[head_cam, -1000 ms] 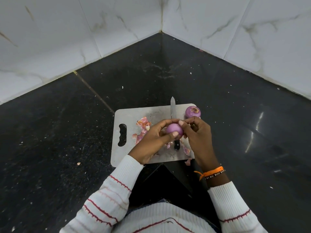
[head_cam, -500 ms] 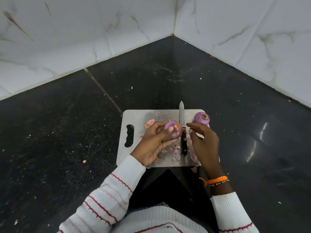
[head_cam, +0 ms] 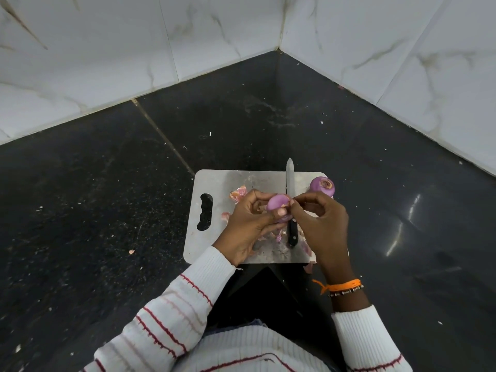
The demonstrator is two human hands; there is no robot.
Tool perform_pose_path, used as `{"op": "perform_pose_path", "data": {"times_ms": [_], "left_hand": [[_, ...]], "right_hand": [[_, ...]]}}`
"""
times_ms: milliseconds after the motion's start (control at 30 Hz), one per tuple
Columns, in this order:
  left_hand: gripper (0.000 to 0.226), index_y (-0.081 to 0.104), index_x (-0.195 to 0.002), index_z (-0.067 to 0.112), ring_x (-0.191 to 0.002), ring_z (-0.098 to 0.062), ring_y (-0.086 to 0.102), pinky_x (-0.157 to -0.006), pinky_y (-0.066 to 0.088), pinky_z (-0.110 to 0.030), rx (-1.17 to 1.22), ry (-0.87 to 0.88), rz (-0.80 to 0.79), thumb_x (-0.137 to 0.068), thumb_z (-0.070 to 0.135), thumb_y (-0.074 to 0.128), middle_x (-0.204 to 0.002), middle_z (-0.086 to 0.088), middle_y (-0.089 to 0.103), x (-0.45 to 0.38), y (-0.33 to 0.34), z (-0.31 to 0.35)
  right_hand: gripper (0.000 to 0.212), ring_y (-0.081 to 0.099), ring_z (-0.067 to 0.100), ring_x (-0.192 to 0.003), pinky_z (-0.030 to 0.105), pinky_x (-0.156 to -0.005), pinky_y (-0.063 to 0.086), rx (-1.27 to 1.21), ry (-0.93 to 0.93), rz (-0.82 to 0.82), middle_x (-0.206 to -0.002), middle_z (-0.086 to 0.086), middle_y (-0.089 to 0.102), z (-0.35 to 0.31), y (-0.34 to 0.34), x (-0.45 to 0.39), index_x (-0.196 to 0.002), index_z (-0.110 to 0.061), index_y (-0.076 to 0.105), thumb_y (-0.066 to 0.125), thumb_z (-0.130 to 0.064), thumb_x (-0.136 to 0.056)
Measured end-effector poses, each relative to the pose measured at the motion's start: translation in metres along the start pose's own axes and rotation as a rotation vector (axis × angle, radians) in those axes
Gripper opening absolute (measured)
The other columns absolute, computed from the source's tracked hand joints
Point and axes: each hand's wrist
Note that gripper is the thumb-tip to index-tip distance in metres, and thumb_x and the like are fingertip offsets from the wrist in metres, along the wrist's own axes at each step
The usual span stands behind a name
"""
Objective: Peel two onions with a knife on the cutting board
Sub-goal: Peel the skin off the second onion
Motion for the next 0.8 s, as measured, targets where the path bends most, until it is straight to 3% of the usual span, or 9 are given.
{"op": "perform_pose_path", "data": {"times_ms": [233,533,667,800], "left_hand": [[0.027,0.058,-0.103,0.005,-0.09,-0.026,0.07,-0.07,0.06,-0.029,-0.03,-0.016,0.008,-0.078,0.0,0.068,-0.114,-0.018,0.064,-0.002,-0.001,-0.002],[0.027,0.058,-0.104,0.004,-0.094,-0.026,0.069,-0.07,0.06,-0.029,-0.034,-0.018,0.026,-0.08,0.002,0.069,-0.115,-0.017,0.062,-0.005,-0.003,-0.007],[0.036,0.058,-0.108,0.002,-0.1,-0.03,0.067,-0.073,0.06,-0.034,-0.113,0.018,0.053,-0.075,0.004,0.074,-0.114,-0.017,0.063,-0.006,-0.006,-0.009],[0.038,0.061,-0.105,0.01,-0.106,-0.03,0.062,-0.084,0.057,-0.044,-0.255,0.056,0.078,-0.072,0.01,0.079,-0.113,-0.011,0.063,-0.006,-0.006,-0.012]], "right_hand": [[0.014,0.066,0.002,-0.069,0.009,-0.067,0.049,0.02,-0.056,0.002,-0.071,-0.008,0.068,0.005,-0.001,-0.001,-0.078,-0.017,0.07,0.068,-0.003,-0.076],[0.017,0.07,0.021,-0.079,0.043,-0.08,0.057,-0.17,0.108,-0.016,-0.08,0.002,0.072,0.013,-0.004,-0.001,-0.08,-0.022,0.07,0.063,-0.008,-0.086],[0.003,0.07,0.019,-0.079,0.047,-0.081,0.056,-0.157,0.154,-0.069,-0.079,0.0,0.073,0.012,-0.004,0.001,-0.082,-0.018,0.073,0.071,-0.02,-0.08],[0.004,0.07,0.018,-0.076,0.042,-0.081,0.057,-0.181,0.181,-0.057,-0.078,0.001,0.074,0.01,-0.006,0.003,-0.082,-0.015,0.074,0.073,-0.014,-0.078]]}}
Point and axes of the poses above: each hand's wrist, its own x-axis away from the middle knuckle, its own y-axis out of the palm, z = x × y
